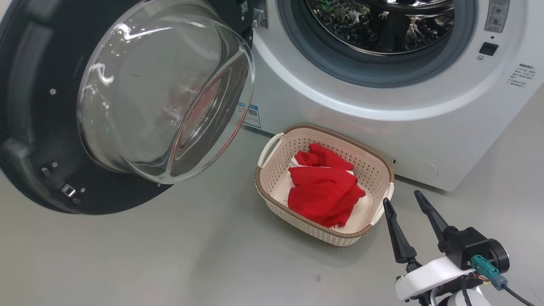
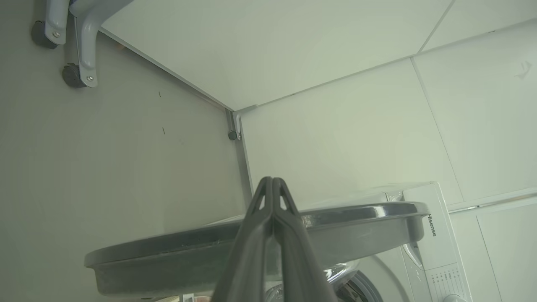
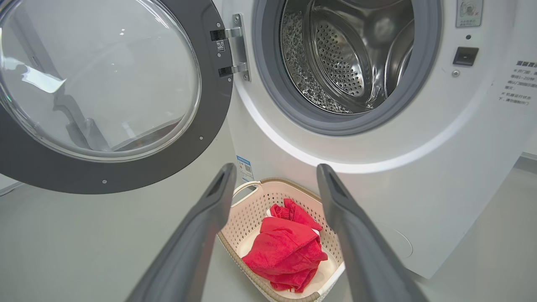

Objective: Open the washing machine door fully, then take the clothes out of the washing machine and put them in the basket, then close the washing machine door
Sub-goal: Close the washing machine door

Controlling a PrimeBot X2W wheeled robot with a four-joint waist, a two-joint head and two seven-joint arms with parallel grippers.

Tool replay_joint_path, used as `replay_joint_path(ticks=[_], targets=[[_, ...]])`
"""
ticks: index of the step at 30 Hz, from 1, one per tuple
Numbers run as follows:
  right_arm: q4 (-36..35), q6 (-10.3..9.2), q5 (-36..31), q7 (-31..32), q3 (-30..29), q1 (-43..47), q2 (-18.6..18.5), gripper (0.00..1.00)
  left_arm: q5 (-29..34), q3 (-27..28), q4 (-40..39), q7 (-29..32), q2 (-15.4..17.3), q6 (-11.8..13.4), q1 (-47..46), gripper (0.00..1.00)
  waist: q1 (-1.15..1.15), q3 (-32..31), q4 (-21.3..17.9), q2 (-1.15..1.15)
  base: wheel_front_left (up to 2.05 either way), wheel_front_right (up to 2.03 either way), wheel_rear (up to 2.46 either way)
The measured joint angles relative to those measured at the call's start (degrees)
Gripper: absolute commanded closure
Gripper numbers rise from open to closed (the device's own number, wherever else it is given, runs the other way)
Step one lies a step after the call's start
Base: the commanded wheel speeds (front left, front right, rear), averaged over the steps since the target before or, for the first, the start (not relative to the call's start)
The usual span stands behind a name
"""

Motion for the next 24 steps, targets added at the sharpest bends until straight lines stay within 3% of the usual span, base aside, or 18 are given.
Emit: replay_joint_path(ticks=[18, 24], targets=[[-0.9, 0.07, 0.0, 1.0, -0.1, -1.0, -0.9, 0.0, -2.7, -1.8, 8.6, 7.6, 1.4, -0.2, -4.1, 1.0, 0.0, 2.3, -1.7, 0.0, 0.0, 0.0, 0.0], [-0.9, 0.08, 0.0, 1.0, -0.1, -1.1, -1.0, 0.0, -3.7, -1.7, 10.2, 9.8, 1.7, -1.7, -4.2, 1.0, 0.0, 2.6, -1.7, 0.0, 0.0, 0.0, 0.0]])
